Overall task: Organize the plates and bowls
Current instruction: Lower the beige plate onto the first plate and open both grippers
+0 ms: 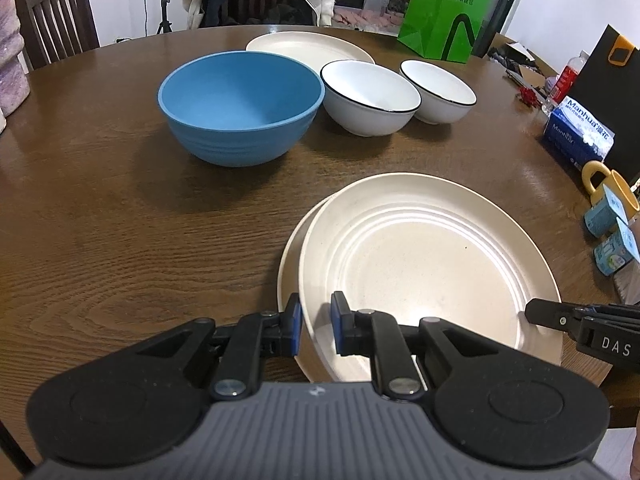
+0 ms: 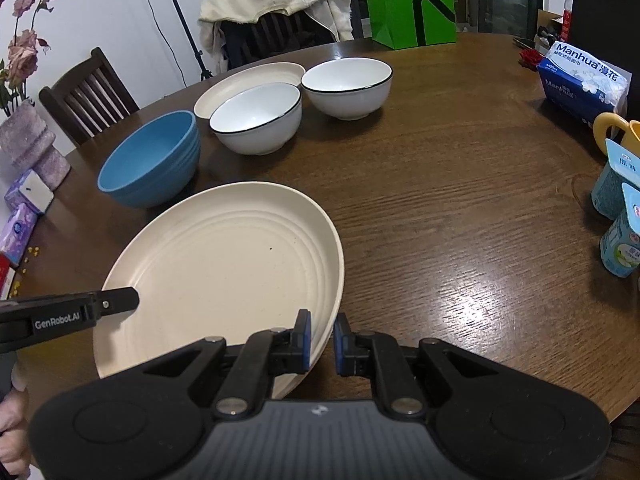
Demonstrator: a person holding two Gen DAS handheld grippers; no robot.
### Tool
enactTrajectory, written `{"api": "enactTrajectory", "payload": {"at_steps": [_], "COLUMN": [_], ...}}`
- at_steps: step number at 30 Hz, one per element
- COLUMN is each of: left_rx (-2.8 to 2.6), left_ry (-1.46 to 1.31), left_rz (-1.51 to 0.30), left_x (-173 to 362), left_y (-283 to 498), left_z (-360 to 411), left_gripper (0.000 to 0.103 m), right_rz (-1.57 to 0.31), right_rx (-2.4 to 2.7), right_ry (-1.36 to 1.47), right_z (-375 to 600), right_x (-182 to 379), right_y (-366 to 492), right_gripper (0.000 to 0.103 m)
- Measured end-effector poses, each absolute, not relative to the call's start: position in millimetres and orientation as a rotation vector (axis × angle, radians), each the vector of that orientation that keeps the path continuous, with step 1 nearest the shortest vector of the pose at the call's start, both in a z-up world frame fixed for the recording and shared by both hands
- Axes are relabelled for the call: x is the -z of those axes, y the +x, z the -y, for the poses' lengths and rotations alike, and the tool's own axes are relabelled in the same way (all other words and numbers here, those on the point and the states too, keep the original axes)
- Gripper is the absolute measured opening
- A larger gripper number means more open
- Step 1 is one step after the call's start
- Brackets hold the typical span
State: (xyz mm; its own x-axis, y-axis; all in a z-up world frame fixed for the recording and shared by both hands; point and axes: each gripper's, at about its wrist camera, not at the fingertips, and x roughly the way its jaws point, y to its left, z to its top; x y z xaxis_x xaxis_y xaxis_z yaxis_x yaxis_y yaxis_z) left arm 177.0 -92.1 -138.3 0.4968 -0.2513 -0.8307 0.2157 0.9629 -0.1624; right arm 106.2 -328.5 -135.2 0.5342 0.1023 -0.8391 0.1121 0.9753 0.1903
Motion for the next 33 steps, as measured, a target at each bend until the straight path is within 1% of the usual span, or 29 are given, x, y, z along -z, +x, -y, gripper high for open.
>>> {"api": "enactTrajectory", "payload": {"at_steps": [11,17,33], "left_rx": [0.275,0.265,0.230], "left_ry": [0.030,0.066,0.268], "left_rz": [-0.985,-0.972,-0.945], "left_x": [144,146,151], "left_y": [176,176,169], "left_z": [104,107,129], "left_gripper": [0.016,0.016,0.020], "right_rz": [-1.008,-1.003,-1.006], "right_rx": [0.021,0.036,0.057], "right_ry": [0.164,0.072,-0.054], "right_z": [320,308,291], "right_x": [141,145,155], "right_y": [108,114,119], "right_gripper": [0.013,0.014,0.016]}}
